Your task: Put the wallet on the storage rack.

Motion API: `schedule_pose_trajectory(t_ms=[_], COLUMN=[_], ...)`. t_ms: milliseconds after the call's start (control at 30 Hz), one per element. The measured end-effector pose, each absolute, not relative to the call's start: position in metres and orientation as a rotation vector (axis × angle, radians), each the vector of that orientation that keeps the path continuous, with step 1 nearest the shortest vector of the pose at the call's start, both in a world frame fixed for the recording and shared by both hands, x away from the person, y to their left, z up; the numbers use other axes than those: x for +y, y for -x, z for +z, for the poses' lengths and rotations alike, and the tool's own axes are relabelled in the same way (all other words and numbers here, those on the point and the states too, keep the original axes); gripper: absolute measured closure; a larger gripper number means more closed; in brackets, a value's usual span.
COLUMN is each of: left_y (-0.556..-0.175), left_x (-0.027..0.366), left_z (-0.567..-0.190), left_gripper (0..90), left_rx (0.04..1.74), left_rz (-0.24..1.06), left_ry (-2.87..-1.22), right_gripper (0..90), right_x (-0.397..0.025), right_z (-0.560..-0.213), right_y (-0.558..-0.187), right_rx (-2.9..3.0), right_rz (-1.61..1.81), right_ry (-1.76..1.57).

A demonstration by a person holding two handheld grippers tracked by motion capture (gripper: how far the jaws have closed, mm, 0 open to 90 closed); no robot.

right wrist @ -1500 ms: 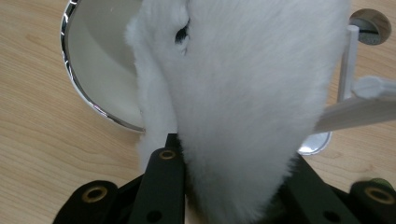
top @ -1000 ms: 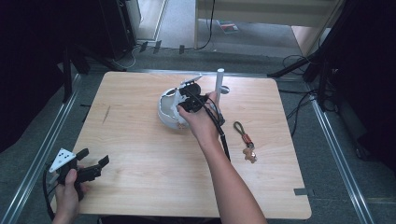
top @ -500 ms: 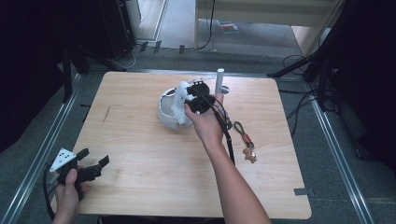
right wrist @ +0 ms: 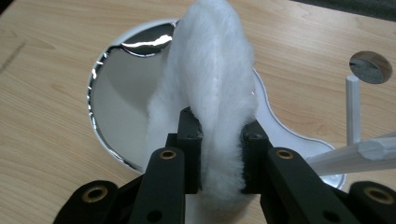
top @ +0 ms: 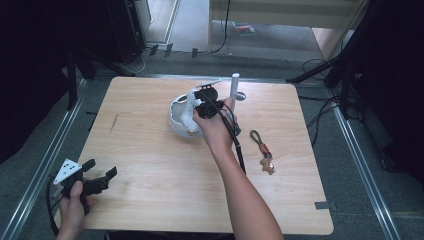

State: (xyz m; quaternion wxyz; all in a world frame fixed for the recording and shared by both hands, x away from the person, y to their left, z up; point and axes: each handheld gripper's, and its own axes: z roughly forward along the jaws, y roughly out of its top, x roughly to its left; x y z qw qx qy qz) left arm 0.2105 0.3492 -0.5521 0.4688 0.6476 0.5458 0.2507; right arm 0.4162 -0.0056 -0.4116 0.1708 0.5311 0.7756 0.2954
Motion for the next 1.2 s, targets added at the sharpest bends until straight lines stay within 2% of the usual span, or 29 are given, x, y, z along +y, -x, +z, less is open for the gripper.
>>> schedule_pose_trajectory(t_ms=[467,567,1000,1067,1100,1133,1200], left_y=[-0.21,-0.21,-0.209,-0.209,-0.209,-0.21,-0.21], left_x=[0.348,0.347,0.348,0.348,0.348,0.348,0.348], left_z=[-0.552,-0.552,-0.552,-0.552,-0.552,-0.552,-0.552], left_gripper=[8.5,13.0,13.7,13.7,13.7,13.7,13.7], left_rx=[1.342,1.343,1.341,1.34,1.34,1.342,1.343], left_rz=[0.622,0.628,0.632,0.63,0.63,0.628,0.626], left_ry=[-1.59,-1.587,-1.593,-1.592,-1.592,-1.59,-1.585], right_gripper=[77.1,77.1,74.9,70.0,58.8,58.8,47.8], right_x=[0.022,0.029,0.038,0.034,0.031,0.031,0.026], right_z=[-0.416,-0.422,-0.448,-0.449,-0.45,-0.45,-0.452], right_y=[-0.423,-0.426,-0.435,-0.438,-0.438,-0.438,-0.436], right_rx=[2.281,2.285,2.278,2.278,2.268,2.268,2.281], right_rz=[0.649,0.584,0.487,0.539,0.578,0.578,0.636], right_ry=[-1.304,-1.262,-1.168,-1.197,-1.201,-1.201,-1.209])
